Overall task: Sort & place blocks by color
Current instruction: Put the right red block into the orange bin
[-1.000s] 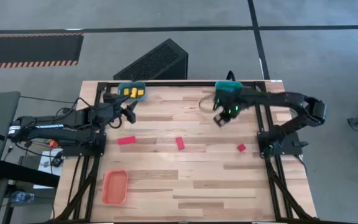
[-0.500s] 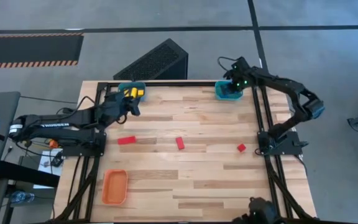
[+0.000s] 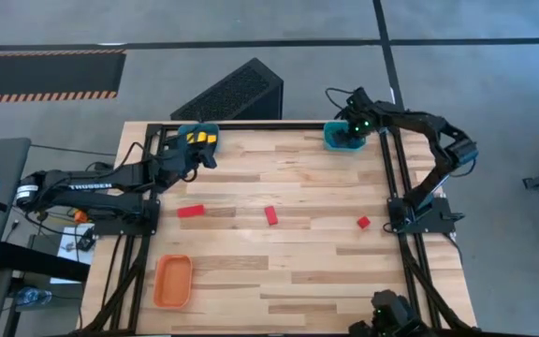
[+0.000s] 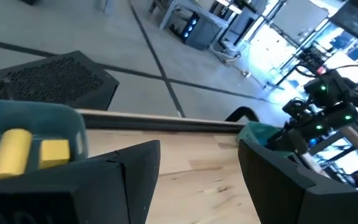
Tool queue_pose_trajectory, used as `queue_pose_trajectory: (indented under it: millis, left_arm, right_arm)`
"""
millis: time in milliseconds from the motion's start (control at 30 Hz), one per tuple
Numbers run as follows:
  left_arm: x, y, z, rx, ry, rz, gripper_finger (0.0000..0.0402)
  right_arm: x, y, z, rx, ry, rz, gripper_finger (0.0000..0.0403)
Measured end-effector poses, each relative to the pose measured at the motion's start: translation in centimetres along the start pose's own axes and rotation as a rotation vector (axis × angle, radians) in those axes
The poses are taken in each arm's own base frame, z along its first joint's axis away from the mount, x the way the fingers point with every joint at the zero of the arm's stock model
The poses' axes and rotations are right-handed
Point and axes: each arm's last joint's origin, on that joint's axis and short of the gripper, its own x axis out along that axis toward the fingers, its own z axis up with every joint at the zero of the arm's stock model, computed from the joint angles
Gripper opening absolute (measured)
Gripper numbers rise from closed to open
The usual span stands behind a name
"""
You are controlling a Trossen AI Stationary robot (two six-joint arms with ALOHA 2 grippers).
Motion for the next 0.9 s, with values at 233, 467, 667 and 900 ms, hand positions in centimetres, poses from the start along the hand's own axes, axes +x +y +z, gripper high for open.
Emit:
queue_pose_trajectory:
  millis: [233, 467, 667, 900]
  left_arm:
    - [-0.6, 0.0, 0.5, 0.049, 0.014, -0.052, 0.0206]
    - [-1.1, 0.2, 0.3, 0.077, 0.117, -0.113, 0.0206]
    - [-1.4, 0.2, -0.5, 0.058, 0.257, -0.180, 0.0206]
    - [-1.8, 0.2, -1.2, 0.107, 0.329, -0.194, 0.0206]
  right_arm:
    - [-3.7, 0.7, 0.7, -0.023, -0.160, 0.018, 0.0310]
    - [-4.5, 3.3, 0.2, -0.037, -0.177, 0.067, 0.0309]
    - [-4.3, 7.6, -1.3, -0.078, -0.130, 0.059, 0.0309]
    - [-6.2, 10.8, -3.4, -0.107, 0.029, -0.101, 0.0309]
